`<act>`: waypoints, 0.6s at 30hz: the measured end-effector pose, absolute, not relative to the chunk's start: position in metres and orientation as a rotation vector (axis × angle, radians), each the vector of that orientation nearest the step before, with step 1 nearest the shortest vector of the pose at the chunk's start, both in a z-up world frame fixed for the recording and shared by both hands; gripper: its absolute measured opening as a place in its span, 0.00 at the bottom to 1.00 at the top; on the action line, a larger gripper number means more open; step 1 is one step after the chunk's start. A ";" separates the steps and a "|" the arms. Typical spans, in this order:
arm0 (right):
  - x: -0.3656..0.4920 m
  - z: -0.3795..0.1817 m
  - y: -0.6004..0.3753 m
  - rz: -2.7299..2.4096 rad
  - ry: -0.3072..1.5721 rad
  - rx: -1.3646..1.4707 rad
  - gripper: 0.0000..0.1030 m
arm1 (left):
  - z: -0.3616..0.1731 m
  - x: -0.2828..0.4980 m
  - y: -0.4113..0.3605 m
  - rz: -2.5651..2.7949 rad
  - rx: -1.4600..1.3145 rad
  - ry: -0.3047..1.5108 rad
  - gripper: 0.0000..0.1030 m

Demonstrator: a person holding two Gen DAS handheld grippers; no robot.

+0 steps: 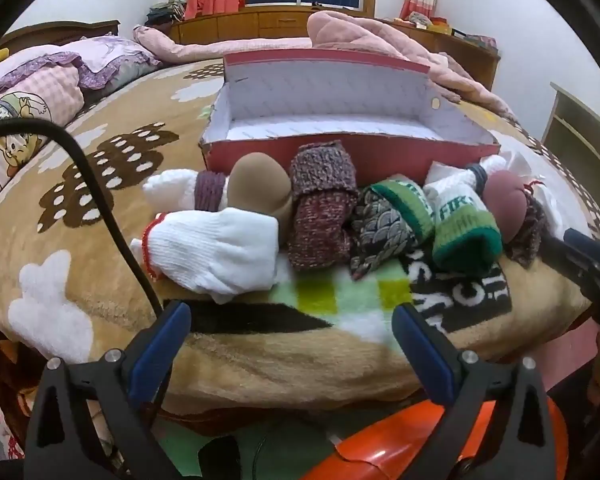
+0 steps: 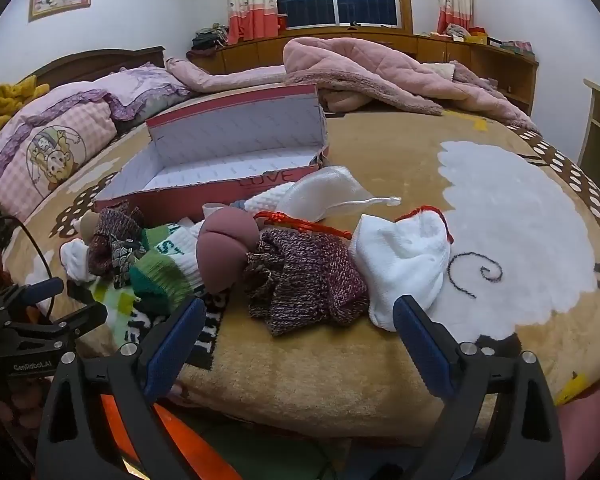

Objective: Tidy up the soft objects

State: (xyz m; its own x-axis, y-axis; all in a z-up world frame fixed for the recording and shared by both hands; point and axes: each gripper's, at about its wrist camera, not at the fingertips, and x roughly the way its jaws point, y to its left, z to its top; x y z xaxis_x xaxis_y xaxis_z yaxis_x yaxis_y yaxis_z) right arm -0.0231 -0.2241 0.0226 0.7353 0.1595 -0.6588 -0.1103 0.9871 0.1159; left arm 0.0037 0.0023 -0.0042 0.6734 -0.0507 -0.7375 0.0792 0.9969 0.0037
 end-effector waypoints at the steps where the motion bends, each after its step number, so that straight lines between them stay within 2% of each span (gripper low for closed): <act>1: -0.023 0.022 -0.224 0.144 0.734 0.082 0.94 | -0.004 0.003 0.002 -0.074 0.038 0.828 1.00; 18: -0.024 0.024 -0.221 0.148 0.729 0.073 0.94 | -0.001 0.001 0.001 -0.084 0.035 0.829 1.00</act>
